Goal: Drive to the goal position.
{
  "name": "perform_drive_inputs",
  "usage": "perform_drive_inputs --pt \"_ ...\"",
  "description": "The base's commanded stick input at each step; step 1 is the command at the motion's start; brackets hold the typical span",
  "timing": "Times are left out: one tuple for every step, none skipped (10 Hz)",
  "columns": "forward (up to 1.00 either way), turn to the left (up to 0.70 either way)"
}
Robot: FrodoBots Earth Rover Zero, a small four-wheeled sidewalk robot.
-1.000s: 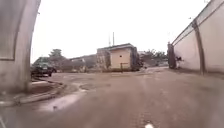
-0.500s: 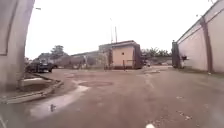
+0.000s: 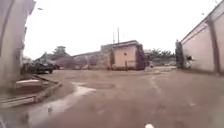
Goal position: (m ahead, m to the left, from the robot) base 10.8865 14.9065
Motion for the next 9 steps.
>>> perform_drive_inputs --pt "0.70 0.00" --pt "0.70 0.00" --pt "0.70 0.00" --pt "0.70 0.29" --pt "0.70 0.31" --pt "0.70 0.34" --pt "0.70 0.35" --pt "0.70 0.32" --pt "0.70 0.08"
